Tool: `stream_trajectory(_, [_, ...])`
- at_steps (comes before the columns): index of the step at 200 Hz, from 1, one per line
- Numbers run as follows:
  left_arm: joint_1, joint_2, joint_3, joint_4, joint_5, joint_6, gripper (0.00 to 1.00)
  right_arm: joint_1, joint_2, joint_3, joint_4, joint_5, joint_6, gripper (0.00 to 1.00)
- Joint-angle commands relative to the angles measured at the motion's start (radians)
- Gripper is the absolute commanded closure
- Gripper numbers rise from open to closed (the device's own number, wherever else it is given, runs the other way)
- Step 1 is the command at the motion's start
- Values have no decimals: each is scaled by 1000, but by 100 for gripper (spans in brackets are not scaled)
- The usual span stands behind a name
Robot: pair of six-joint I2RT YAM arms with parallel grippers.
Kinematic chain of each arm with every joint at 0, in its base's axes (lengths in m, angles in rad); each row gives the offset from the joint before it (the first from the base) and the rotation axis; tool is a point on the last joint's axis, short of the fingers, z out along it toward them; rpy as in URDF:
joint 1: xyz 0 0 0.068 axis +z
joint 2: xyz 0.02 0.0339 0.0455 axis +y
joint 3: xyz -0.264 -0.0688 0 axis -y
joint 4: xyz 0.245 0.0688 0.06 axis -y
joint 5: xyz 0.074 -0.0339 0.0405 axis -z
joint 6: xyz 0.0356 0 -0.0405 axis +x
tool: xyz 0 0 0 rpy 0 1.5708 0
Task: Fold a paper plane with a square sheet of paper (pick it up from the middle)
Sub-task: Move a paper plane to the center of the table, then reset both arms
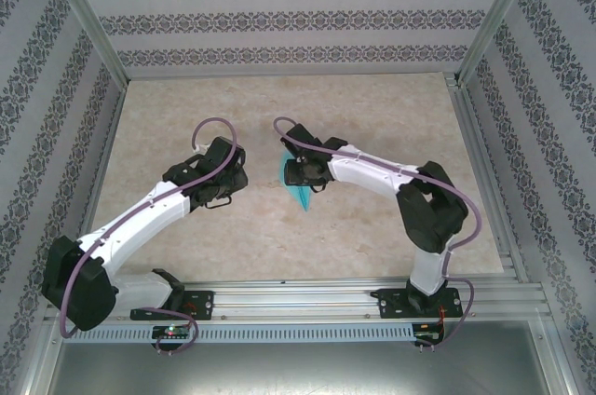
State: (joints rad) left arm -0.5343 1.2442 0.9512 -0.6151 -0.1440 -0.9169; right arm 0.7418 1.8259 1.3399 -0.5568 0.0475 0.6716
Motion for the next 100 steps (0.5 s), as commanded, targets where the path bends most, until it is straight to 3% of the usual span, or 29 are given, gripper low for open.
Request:
stream_trajectory(1, [17, -22, -6, -50, -50, 37, 62, -6, -80, -12, -36, 53, -26, 51])
stream_trajectory(54, [28, -52, -25, -64, -153, 93, 56, -88, -327, -152, -26, 344, -105, 48])
stream_trajectory(80, [43, -72, -55, -54, -246, 128, 38, -180, -443, -265, 49, 476, -157, 39])
stream_trajectory(100, [84, -82, -88, -33, -308, 140, 10, -249, -494, -363, 143, 579, -221, 31])
